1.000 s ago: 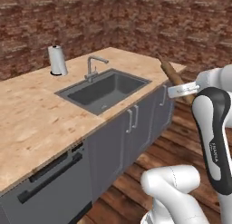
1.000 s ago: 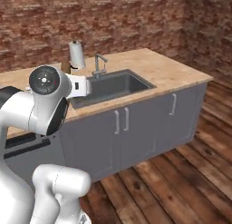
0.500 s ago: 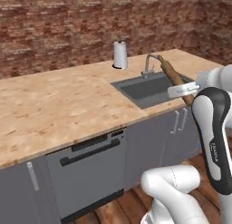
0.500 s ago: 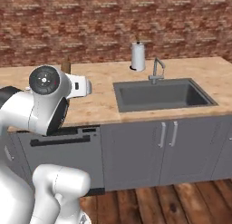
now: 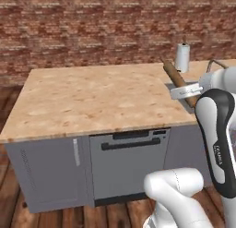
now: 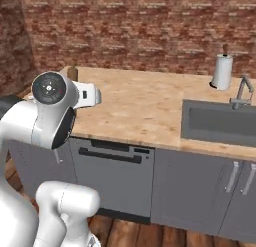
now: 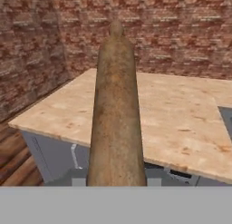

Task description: Open the cabinet, retrieve the rolling pin, and place it next to the meat on the cutting board to prepare for tenderizing.

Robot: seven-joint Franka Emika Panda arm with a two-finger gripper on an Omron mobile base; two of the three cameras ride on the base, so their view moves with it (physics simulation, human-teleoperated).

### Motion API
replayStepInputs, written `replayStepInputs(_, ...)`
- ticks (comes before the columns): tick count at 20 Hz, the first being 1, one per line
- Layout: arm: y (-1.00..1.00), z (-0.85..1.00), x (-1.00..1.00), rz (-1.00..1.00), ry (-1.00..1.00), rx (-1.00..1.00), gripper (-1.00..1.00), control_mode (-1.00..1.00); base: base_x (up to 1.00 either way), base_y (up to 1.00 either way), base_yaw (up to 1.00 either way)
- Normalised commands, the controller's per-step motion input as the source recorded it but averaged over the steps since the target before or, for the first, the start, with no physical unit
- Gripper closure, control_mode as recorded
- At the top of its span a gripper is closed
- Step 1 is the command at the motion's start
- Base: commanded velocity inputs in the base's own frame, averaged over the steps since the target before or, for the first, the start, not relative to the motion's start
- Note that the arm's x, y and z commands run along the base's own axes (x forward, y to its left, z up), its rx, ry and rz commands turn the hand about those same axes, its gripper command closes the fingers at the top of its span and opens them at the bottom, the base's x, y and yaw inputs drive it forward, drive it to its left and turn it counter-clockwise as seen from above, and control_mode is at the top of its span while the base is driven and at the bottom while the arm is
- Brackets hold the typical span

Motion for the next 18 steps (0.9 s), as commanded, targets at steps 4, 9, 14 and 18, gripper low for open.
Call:
replayStepInputs(4, 0.00, 0.00, 0.00, 0.00, 0.00, 0.00, 1.00, 1.00, 0.25, 0.32, 0.56)
replayStepInputs(9, 0.00, 0.00, 0.00, 0.00, 0.00, 0.00, 1.00, 1.00, 0.29, 0.30, 0.57)
replayStepInputs(14, 0.00, 0.00, 0.00, 0.00, 0.00, 0.00, 1.00, 1.00, 0.32, 0.29, 0.58)
replayStepInputs(18, 0.00, 0.00, 0.00, 0.00, 0.00, 0.00, 1.00, 1.00, 0.33, 0.28, 0.58)
